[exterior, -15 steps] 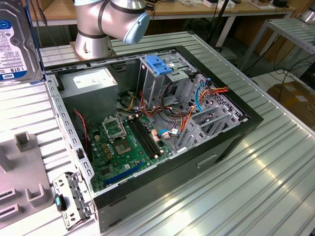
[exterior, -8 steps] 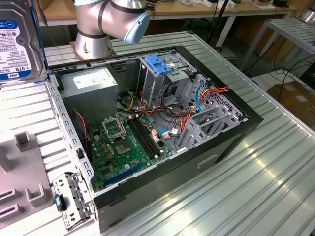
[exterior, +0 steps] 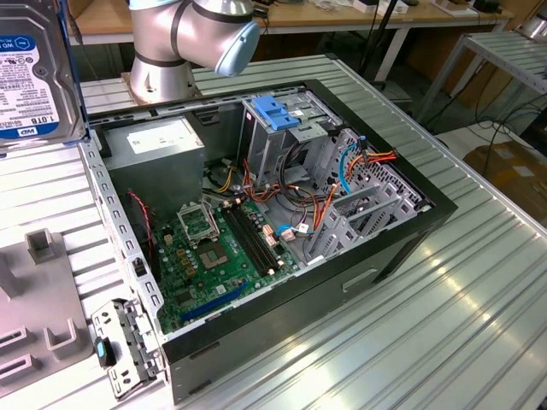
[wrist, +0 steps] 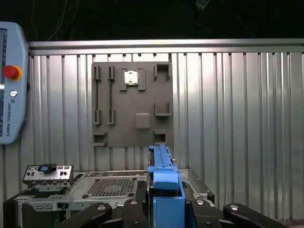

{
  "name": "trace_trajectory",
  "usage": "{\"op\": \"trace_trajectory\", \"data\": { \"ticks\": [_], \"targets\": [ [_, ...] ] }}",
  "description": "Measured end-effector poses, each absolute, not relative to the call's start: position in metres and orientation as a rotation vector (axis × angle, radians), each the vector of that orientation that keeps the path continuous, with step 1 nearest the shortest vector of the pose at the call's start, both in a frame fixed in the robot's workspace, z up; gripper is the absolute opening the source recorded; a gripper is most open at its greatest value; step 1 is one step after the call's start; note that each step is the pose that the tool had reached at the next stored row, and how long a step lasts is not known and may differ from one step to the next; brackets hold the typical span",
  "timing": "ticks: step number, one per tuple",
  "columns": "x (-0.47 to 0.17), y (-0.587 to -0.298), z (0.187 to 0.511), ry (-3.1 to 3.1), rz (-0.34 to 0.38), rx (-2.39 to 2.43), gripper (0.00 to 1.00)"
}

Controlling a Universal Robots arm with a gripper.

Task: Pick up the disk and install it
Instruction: 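Pick up the disk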

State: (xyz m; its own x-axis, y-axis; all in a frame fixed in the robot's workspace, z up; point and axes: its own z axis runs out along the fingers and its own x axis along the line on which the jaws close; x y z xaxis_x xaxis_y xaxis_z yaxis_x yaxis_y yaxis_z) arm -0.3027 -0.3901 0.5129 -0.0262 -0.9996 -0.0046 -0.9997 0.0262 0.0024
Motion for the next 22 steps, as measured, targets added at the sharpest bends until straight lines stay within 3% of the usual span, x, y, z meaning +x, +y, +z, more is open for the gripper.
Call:
{"op": "trace_trajectory", "data": {
  "ticks": [22],
  "targets": [
    [-0.277, -0.396, 0.513, 2.250, 0.008, -2.190, 0.37]
  ]
}}
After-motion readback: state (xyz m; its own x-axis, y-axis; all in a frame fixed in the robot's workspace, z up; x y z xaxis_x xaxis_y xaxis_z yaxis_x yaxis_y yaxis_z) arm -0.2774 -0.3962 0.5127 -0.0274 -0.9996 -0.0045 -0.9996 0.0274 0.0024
